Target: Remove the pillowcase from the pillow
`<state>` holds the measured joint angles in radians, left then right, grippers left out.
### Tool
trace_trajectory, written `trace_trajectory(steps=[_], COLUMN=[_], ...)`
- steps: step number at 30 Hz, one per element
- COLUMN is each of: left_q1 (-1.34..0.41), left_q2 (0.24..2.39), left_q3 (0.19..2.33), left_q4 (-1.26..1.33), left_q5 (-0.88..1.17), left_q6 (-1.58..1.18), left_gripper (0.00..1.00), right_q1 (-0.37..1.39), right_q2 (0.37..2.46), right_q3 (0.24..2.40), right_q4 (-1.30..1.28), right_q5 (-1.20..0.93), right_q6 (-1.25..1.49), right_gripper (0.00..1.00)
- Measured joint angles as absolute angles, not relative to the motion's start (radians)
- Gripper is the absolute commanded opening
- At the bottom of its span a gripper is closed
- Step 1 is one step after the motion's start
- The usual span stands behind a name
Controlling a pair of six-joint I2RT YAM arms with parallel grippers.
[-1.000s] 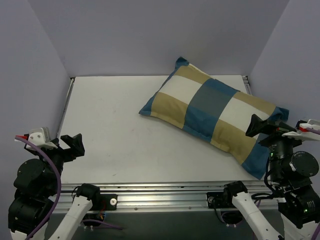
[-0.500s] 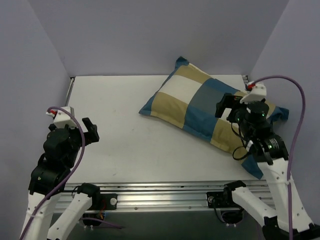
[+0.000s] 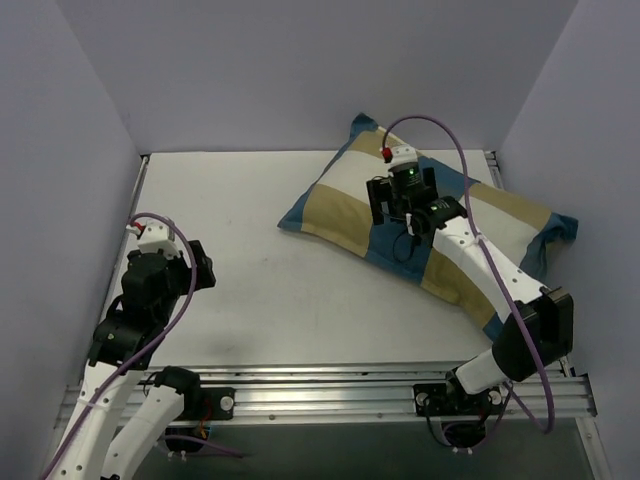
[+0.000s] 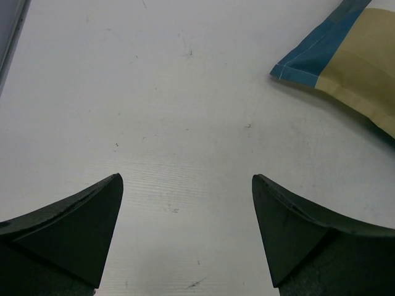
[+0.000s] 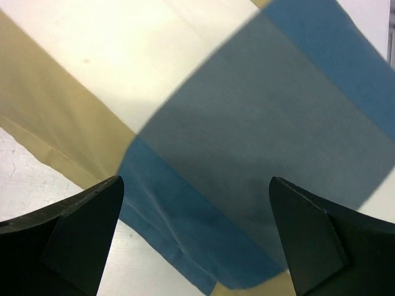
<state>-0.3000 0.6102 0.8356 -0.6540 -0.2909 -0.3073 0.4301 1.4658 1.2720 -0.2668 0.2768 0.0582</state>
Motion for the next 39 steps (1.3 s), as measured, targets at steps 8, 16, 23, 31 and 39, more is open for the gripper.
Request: trace_trajectory(steps=[8,16,23,31,39], left_q1=[-0.286,-0.286,-0.286,-0.286,-0.286], left_q2=[0.617,0.608,0.608,0.604,0.622], left_q3=[0.832,0.828,0.825,0.825,0.867], left_q4=[-0.631,-0.63,-0.629,-0.629,-0.667], left_q5=[-0.262,-0.249,-0.246,-0.246,-0.243], left_q6=[-0.307,-0.307,-0.306,-0.304,-0.307], left_gripper=[0.94,0.94,0.94,0.94,0.94], right_q1=[0.566,0.598,0.614,0.638,0.824], right_q2=[1.617,1.735,1.909,1.994,1.94], right_q3=[1.299,1.234,1.222,1.286,1.57], right_q4=[-0.194,-0.121,0.002,-0.023,-0.327], right_q5=[0.336,0.47,0.716,0.853,0.71], right_q6=[-0.202,-0.344,-0.416,-0.403,-0.229], right_gripper=[1.0,1.0,0.42,0.0,0.0])
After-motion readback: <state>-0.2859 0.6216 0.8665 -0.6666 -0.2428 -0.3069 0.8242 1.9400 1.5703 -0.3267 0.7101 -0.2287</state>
